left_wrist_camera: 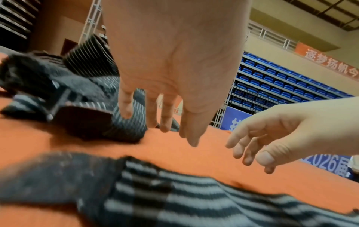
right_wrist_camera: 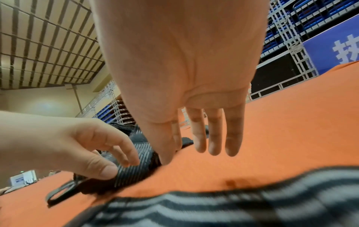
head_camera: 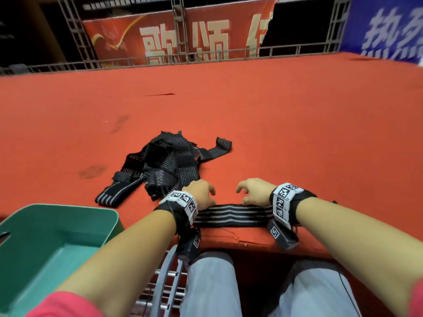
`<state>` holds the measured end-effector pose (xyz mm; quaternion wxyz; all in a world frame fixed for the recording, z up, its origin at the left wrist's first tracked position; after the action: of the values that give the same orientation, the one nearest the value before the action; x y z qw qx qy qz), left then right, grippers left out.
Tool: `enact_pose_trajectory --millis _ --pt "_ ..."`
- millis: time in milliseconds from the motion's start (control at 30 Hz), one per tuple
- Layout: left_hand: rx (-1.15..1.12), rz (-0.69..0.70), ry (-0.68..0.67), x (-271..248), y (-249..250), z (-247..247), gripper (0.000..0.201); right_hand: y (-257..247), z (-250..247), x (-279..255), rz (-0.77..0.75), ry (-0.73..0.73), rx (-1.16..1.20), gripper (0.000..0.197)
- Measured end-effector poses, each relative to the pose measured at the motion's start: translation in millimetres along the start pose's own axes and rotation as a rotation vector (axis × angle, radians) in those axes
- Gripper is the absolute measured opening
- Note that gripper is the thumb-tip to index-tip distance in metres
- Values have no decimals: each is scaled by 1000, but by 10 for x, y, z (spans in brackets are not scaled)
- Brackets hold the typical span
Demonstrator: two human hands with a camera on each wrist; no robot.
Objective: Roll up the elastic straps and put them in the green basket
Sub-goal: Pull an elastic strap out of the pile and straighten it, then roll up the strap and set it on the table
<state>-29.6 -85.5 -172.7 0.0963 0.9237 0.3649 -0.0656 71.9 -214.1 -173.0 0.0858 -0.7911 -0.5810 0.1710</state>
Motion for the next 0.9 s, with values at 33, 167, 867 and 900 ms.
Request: enact_pose_trajectory --millis 33,167,867,900 --pt "-15 -14 10 14 -84 -116 28 -78 -91 59 -12 17 0 44" --pt "-102 -36 41 152 -461 -551 15 -422 -469 380 -78 96 5 44" --pt "-417 -210 154 1227 -1830 -1026 38 -1117 -701 2570 -151 216 8 54" --pt "-406 -168 147 1226 -1741 -990 30 -1115 -653 2626 -163 192 -1 51"
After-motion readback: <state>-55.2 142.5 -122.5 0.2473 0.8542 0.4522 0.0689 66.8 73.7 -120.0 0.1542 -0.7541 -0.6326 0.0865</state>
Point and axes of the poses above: each hand's wrist, its own x-axis towards the middle knuckle, its own z-axis out of the palm, y = z × x, the point moved 9 cm from there along x, towards the middle knuckle, and after that the axes turned 14 degrees about -z, right-handed, at the moved point
